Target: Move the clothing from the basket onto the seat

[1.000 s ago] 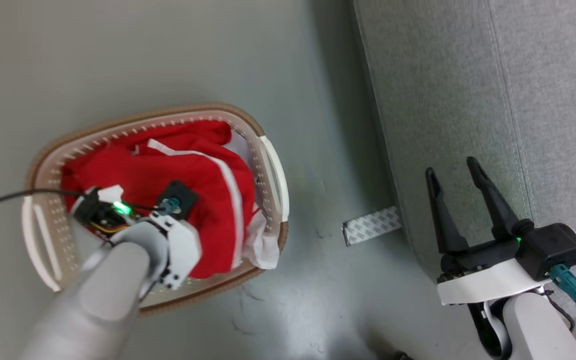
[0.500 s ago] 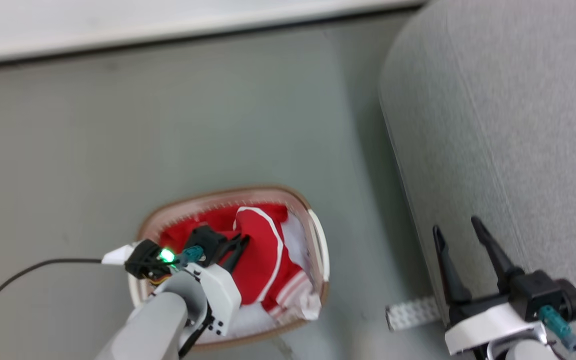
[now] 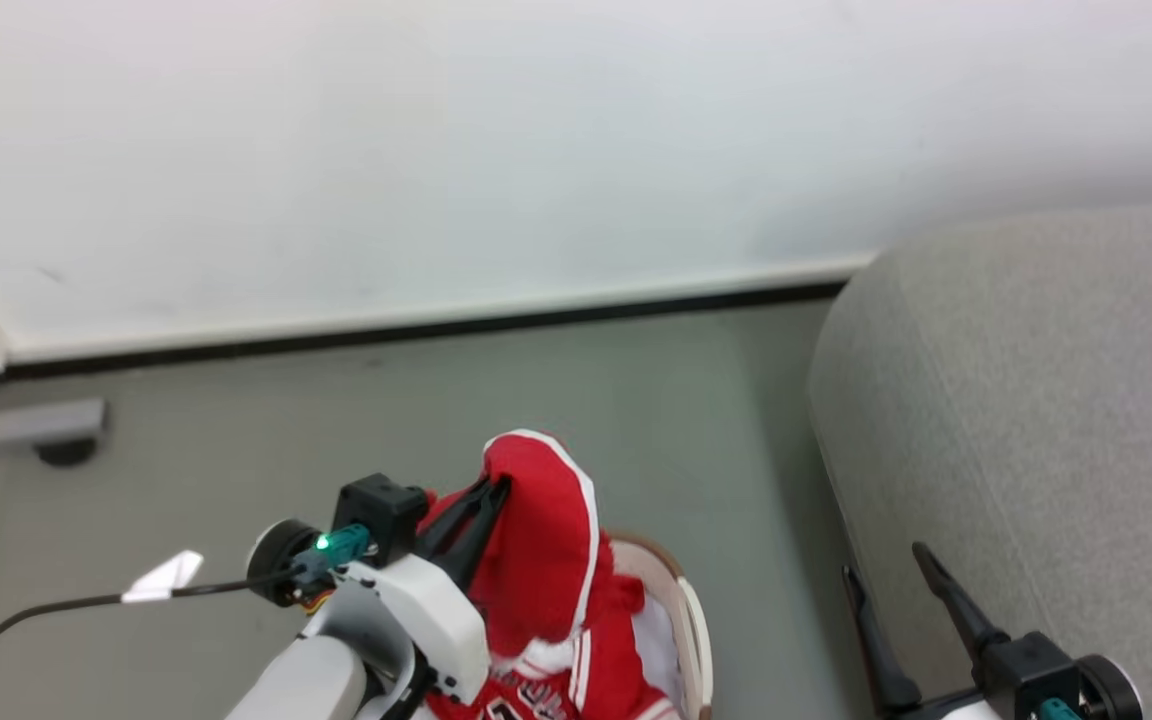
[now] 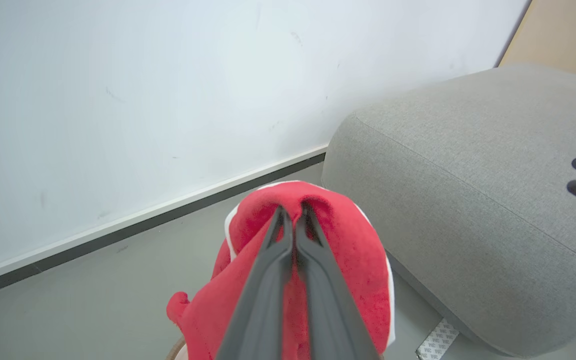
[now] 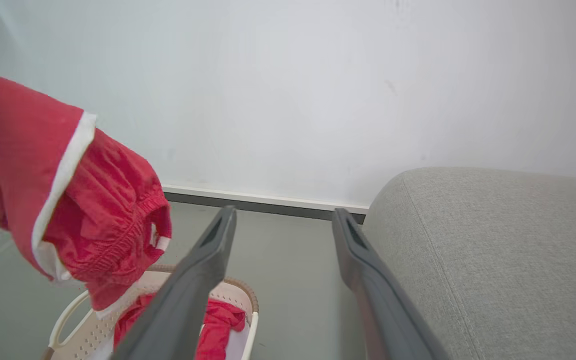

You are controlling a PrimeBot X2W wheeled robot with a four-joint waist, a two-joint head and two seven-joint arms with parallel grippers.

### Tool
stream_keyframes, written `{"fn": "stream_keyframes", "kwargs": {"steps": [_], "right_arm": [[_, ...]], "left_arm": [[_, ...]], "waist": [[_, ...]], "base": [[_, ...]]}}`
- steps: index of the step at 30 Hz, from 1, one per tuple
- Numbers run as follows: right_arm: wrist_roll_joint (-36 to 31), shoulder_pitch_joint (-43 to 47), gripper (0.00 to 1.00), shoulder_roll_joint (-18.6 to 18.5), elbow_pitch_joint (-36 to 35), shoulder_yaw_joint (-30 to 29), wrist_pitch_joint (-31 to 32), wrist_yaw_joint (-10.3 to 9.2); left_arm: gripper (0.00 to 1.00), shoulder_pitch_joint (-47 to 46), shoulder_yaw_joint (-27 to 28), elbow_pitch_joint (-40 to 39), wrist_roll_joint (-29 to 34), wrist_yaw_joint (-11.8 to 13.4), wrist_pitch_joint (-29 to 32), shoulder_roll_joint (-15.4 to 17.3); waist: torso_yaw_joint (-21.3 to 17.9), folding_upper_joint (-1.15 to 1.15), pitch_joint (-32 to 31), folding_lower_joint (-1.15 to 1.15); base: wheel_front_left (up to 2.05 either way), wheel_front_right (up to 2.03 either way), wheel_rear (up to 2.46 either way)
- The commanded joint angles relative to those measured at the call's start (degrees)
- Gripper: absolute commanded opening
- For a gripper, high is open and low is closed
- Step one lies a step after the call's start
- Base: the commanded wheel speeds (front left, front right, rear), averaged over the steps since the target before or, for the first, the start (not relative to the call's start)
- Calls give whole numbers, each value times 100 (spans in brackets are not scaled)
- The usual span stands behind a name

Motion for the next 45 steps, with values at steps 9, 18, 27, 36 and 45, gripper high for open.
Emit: {"fn": "stream_keyframes", "kwargs": {"steps": [9, 18, 27, 36, 45], "right_arm": [[357, -8, 100, -23, -188, 531, -9, -14], [1787, -656, 100, -363, -487, 2184, 223, -14], [2981, -1482, 100, -631, -356, 3448, 534, -14], [3379, -2116, 100, -228, 685, 4036, 254, -13], [3761, -2413, 0, -153, 990, 4050, 8, -13]], "left_arm": [[0, 372, 277, -1415, -265, 331, 592, 339], [0, 501, 231, -2081, -308, 485, 924, 406], [0, 334, -136, -2193, -228, 385, 1056, 168], [0, 389, -399, -2422, -336, 307, 1222, 45], [100, 518, -334, -2352, -282, 432, 1025, 128]], "waist": [[78, 0, -516, 2], [128, 0, -583, 2], [257, 0, -619, 2], [447, 0, -657, 2], [595, 0, -604, 2]], "base": [[0, 0, 0], [0, 0, 0], [0, 0, 0], [0, 0, 0], [0, 0, 0]]}}
